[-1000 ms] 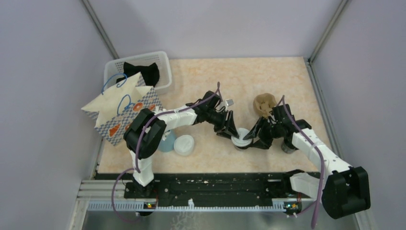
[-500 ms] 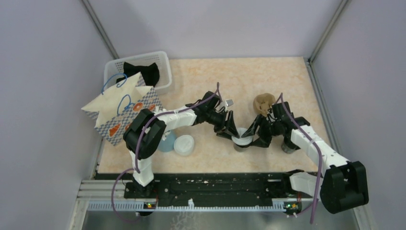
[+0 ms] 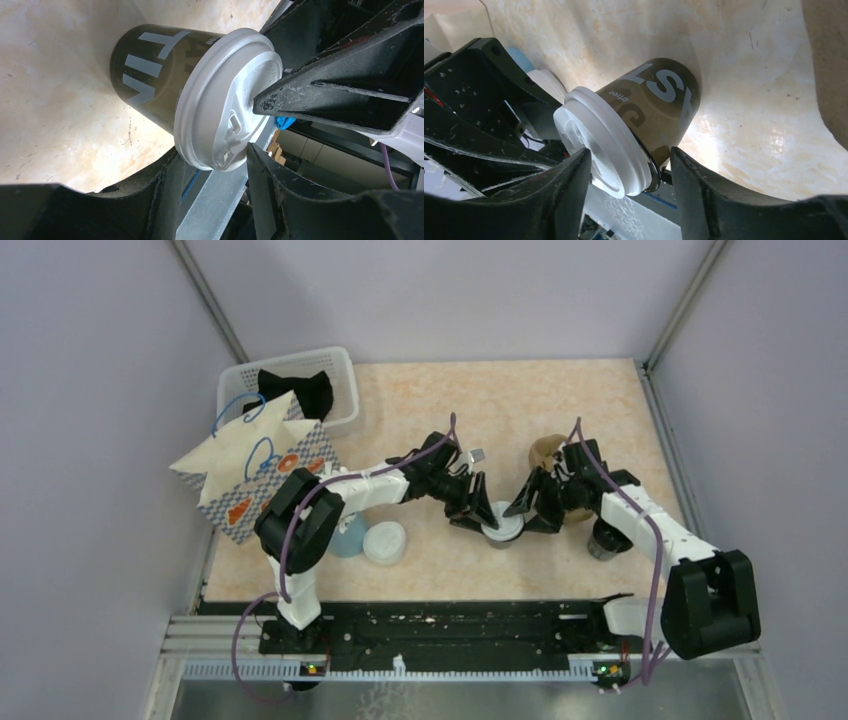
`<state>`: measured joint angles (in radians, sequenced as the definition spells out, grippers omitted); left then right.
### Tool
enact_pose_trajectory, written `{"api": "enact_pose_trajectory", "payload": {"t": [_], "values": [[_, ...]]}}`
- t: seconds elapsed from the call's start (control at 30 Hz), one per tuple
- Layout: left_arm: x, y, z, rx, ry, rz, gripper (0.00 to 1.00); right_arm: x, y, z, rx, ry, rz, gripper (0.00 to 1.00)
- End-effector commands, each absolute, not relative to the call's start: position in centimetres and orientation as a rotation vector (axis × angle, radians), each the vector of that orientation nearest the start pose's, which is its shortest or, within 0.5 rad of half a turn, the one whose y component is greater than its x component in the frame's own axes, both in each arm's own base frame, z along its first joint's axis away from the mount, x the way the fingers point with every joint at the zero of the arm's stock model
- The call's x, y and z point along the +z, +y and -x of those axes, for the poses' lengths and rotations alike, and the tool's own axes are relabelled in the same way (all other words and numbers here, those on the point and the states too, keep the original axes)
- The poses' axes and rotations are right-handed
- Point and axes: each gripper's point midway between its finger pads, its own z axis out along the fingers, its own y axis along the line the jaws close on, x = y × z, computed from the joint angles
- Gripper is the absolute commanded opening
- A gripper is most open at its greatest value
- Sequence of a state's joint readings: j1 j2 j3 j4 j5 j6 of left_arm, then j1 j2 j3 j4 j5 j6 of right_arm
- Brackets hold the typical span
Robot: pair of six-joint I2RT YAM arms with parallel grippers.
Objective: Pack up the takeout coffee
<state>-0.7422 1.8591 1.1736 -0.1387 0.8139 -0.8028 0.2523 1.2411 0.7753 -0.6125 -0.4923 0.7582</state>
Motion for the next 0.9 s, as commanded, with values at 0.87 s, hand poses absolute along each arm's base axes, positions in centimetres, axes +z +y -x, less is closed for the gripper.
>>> {"api": "enact_pose_trajectory", "payload": {"t": [0.87], "values": [[13.3,-41.0,-22.1,-1.597,2.63,-0.446,0.58,12.0,15.9,-23.4,0.831,2.744,-0.211,0.68]]}}
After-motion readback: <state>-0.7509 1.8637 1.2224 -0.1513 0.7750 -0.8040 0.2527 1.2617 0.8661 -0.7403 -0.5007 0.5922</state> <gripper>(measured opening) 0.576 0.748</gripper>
